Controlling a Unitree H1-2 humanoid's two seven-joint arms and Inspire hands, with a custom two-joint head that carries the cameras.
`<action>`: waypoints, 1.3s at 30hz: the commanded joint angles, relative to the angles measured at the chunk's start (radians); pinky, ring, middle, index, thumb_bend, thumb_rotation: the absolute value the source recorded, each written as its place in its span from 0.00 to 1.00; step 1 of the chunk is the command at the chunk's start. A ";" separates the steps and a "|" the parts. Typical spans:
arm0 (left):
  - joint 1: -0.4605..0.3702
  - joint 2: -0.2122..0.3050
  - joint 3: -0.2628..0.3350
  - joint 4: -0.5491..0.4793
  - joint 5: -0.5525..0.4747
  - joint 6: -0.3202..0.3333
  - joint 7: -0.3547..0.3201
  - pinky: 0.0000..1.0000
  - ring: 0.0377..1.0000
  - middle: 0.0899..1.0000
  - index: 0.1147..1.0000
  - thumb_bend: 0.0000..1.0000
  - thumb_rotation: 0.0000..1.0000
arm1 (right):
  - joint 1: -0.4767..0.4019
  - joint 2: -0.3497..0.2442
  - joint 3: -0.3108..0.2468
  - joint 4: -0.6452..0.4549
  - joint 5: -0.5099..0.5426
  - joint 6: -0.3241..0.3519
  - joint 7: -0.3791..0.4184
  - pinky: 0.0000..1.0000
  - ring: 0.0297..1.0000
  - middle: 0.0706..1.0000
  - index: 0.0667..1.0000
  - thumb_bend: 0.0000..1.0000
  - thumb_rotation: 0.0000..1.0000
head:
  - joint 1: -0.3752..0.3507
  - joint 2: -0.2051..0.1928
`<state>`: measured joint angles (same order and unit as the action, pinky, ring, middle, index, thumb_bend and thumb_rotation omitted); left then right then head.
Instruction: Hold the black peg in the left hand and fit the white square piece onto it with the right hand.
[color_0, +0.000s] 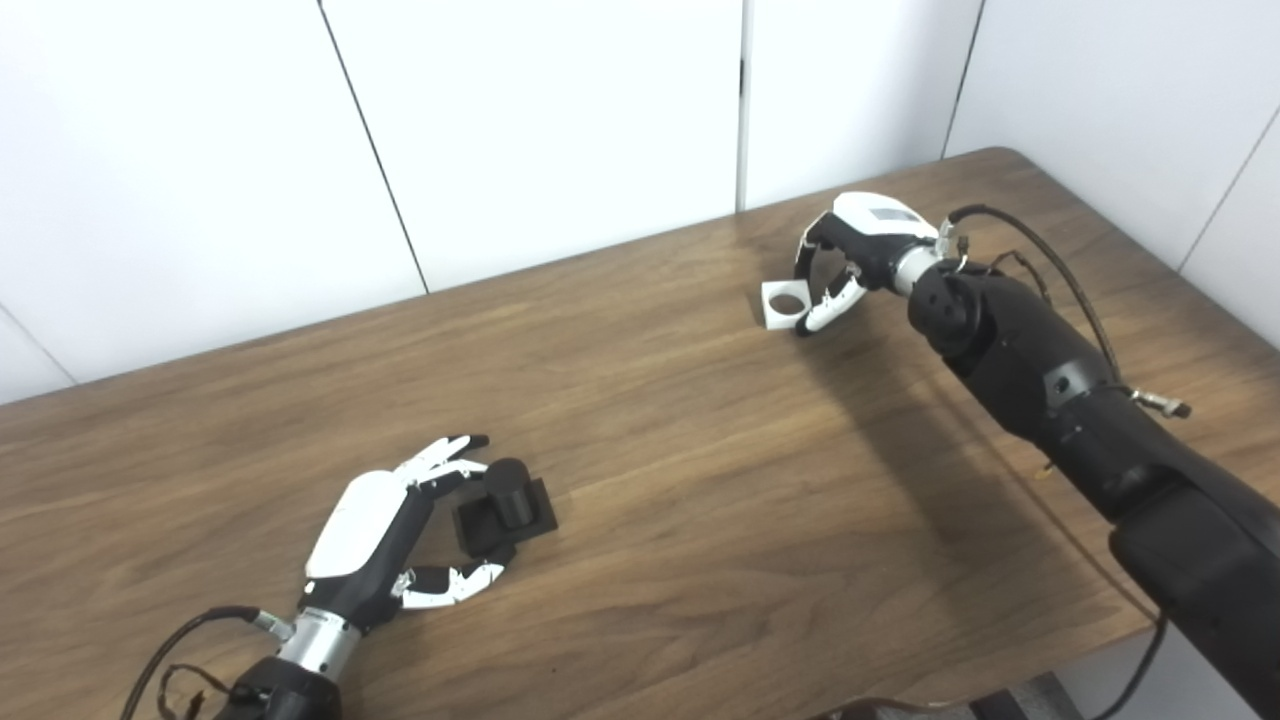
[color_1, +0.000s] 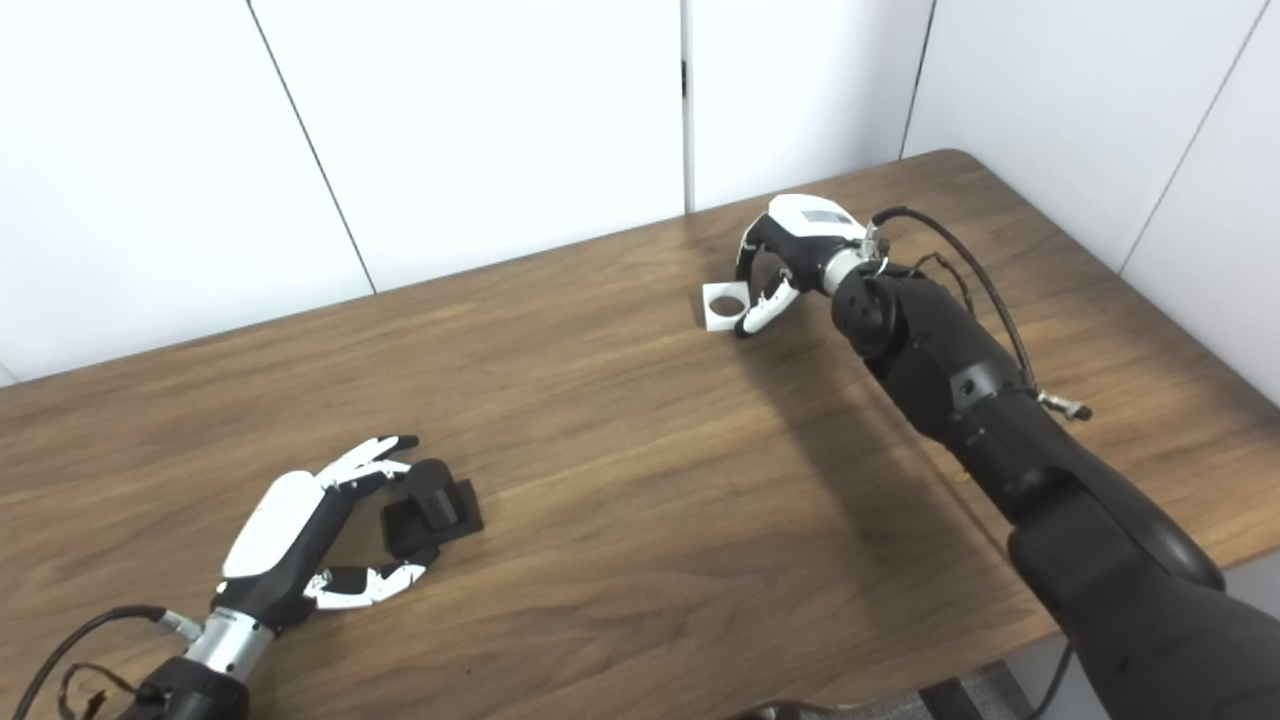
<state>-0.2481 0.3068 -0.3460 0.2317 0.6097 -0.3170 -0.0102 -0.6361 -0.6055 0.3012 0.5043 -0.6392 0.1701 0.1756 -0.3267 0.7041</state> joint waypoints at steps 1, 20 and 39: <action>0.085 0.009 -0.019 0.043 0.017 0.025 -0.015 0.89 0.93 0.90 0.61 0.86 0.23 | -0.004 -0.007 0.004 0.013 -0.005 -0.016 -0.003 0.73 0.81 0.78 0.45 0.52 0.14 | 0.000 0.001; 0.061 0.014 -0.019 0.061 0.016 0.026 -0.017 0.88 0.92 0.89 0.61 0.86 0.21 | 0.050 -0.014 -0.073 -0.128 0.051 -0.041 -0.055 0.72 0.81 0.77 0.45 0.52 0.14 | 0.015 0.008; 0.046 0.005 -0.032 0.073 0.030 0.013 -0.005 0.87 0.92 0.89 0.60 0.86 0.21 | 0.088 -0.036 -0.142 -0.416 0.095 -0.016 0.066 0.73 0.83 0.78 0.45 0.52 0.14 | 0.088 0.022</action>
<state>-0.2517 0.3059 -0.3521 0.2323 0.6083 -0.3125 -0.0062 -0.5079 -0.6145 0.1794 0.1408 -0.5573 0.1725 0.2331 -0.2394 0.7256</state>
